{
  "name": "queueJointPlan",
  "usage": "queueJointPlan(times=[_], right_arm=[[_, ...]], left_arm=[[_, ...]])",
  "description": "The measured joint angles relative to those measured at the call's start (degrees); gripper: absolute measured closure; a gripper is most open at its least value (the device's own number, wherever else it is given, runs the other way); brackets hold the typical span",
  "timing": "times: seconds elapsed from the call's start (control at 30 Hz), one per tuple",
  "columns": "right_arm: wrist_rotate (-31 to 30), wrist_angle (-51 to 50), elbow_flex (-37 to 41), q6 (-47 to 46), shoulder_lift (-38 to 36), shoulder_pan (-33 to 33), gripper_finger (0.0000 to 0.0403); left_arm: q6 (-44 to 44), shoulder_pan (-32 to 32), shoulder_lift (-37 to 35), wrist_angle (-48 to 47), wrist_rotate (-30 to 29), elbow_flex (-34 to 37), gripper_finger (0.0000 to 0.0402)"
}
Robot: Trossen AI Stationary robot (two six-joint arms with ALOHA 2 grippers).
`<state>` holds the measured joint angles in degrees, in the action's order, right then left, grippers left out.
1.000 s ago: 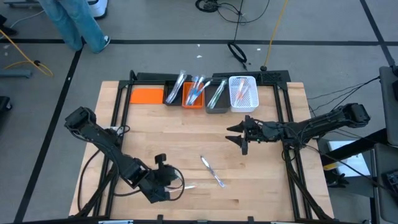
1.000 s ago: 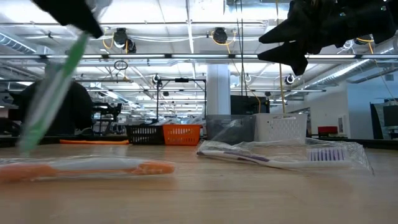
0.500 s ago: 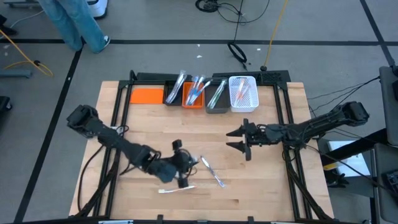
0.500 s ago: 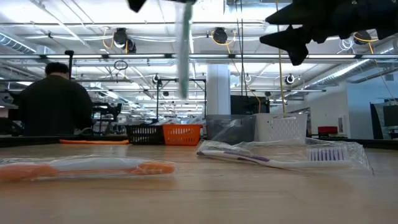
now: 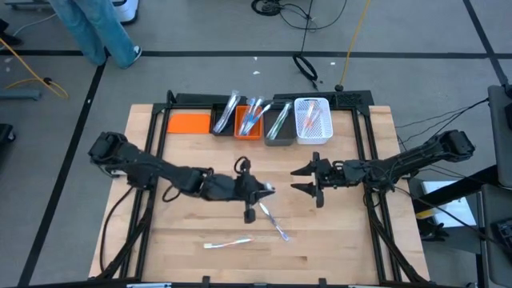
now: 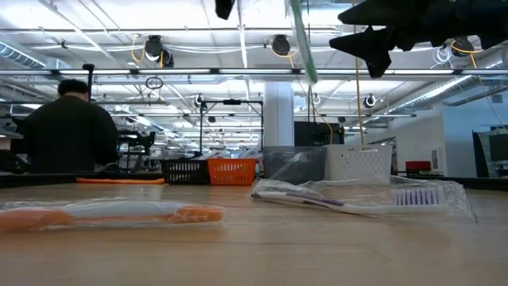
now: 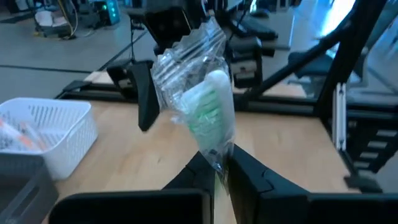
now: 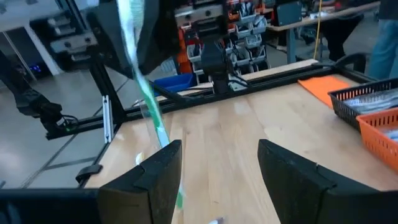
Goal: Pick & Place Toothbrushes
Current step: Put the green toothbrush into the gray bin
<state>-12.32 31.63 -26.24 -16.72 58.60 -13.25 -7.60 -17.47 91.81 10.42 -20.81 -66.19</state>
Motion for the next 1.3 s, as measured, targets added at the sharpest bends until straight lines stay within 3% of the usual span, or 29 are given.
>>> queueJointPlan(times=[0.23,0.4,0.67,0.87,1.13,1.3], right_arm=[[0.04,6.57,0.00,3.03,3.64,0.06,0.0200],[-1.23,11.32,-0.03,5.76,6.11,0.11,0.0200],[-1.06,11.59,-3.46,8.61,10.85,1.64,0.0200],[-0.87,11.59,-5.87,9.71,13.13,1.64,0.0200],[2.59,11.80,-9.67,10.35,16.70,1.56,0.0200],[3.58,11.68,-10.08,10.35,17.32,1.50,0.0200]], left_arm=[[1.52,4.22,0.00,3.45,5.68,0.00,0.0394],[1.29,5.75,0.00,3.40,5.88,0.00,0.0376],[2.60,6.05,0.00,3.41,5.98,0.00,0.0396],[2.62,6.05,0.00,3.36,5.96,0.00,0.0372],[3.51,6.31,-0.02,3.31,5.98,0.00,0.0396],[3.89,6.35,-0.02,3.12,5.78,0.00,0.0382]])
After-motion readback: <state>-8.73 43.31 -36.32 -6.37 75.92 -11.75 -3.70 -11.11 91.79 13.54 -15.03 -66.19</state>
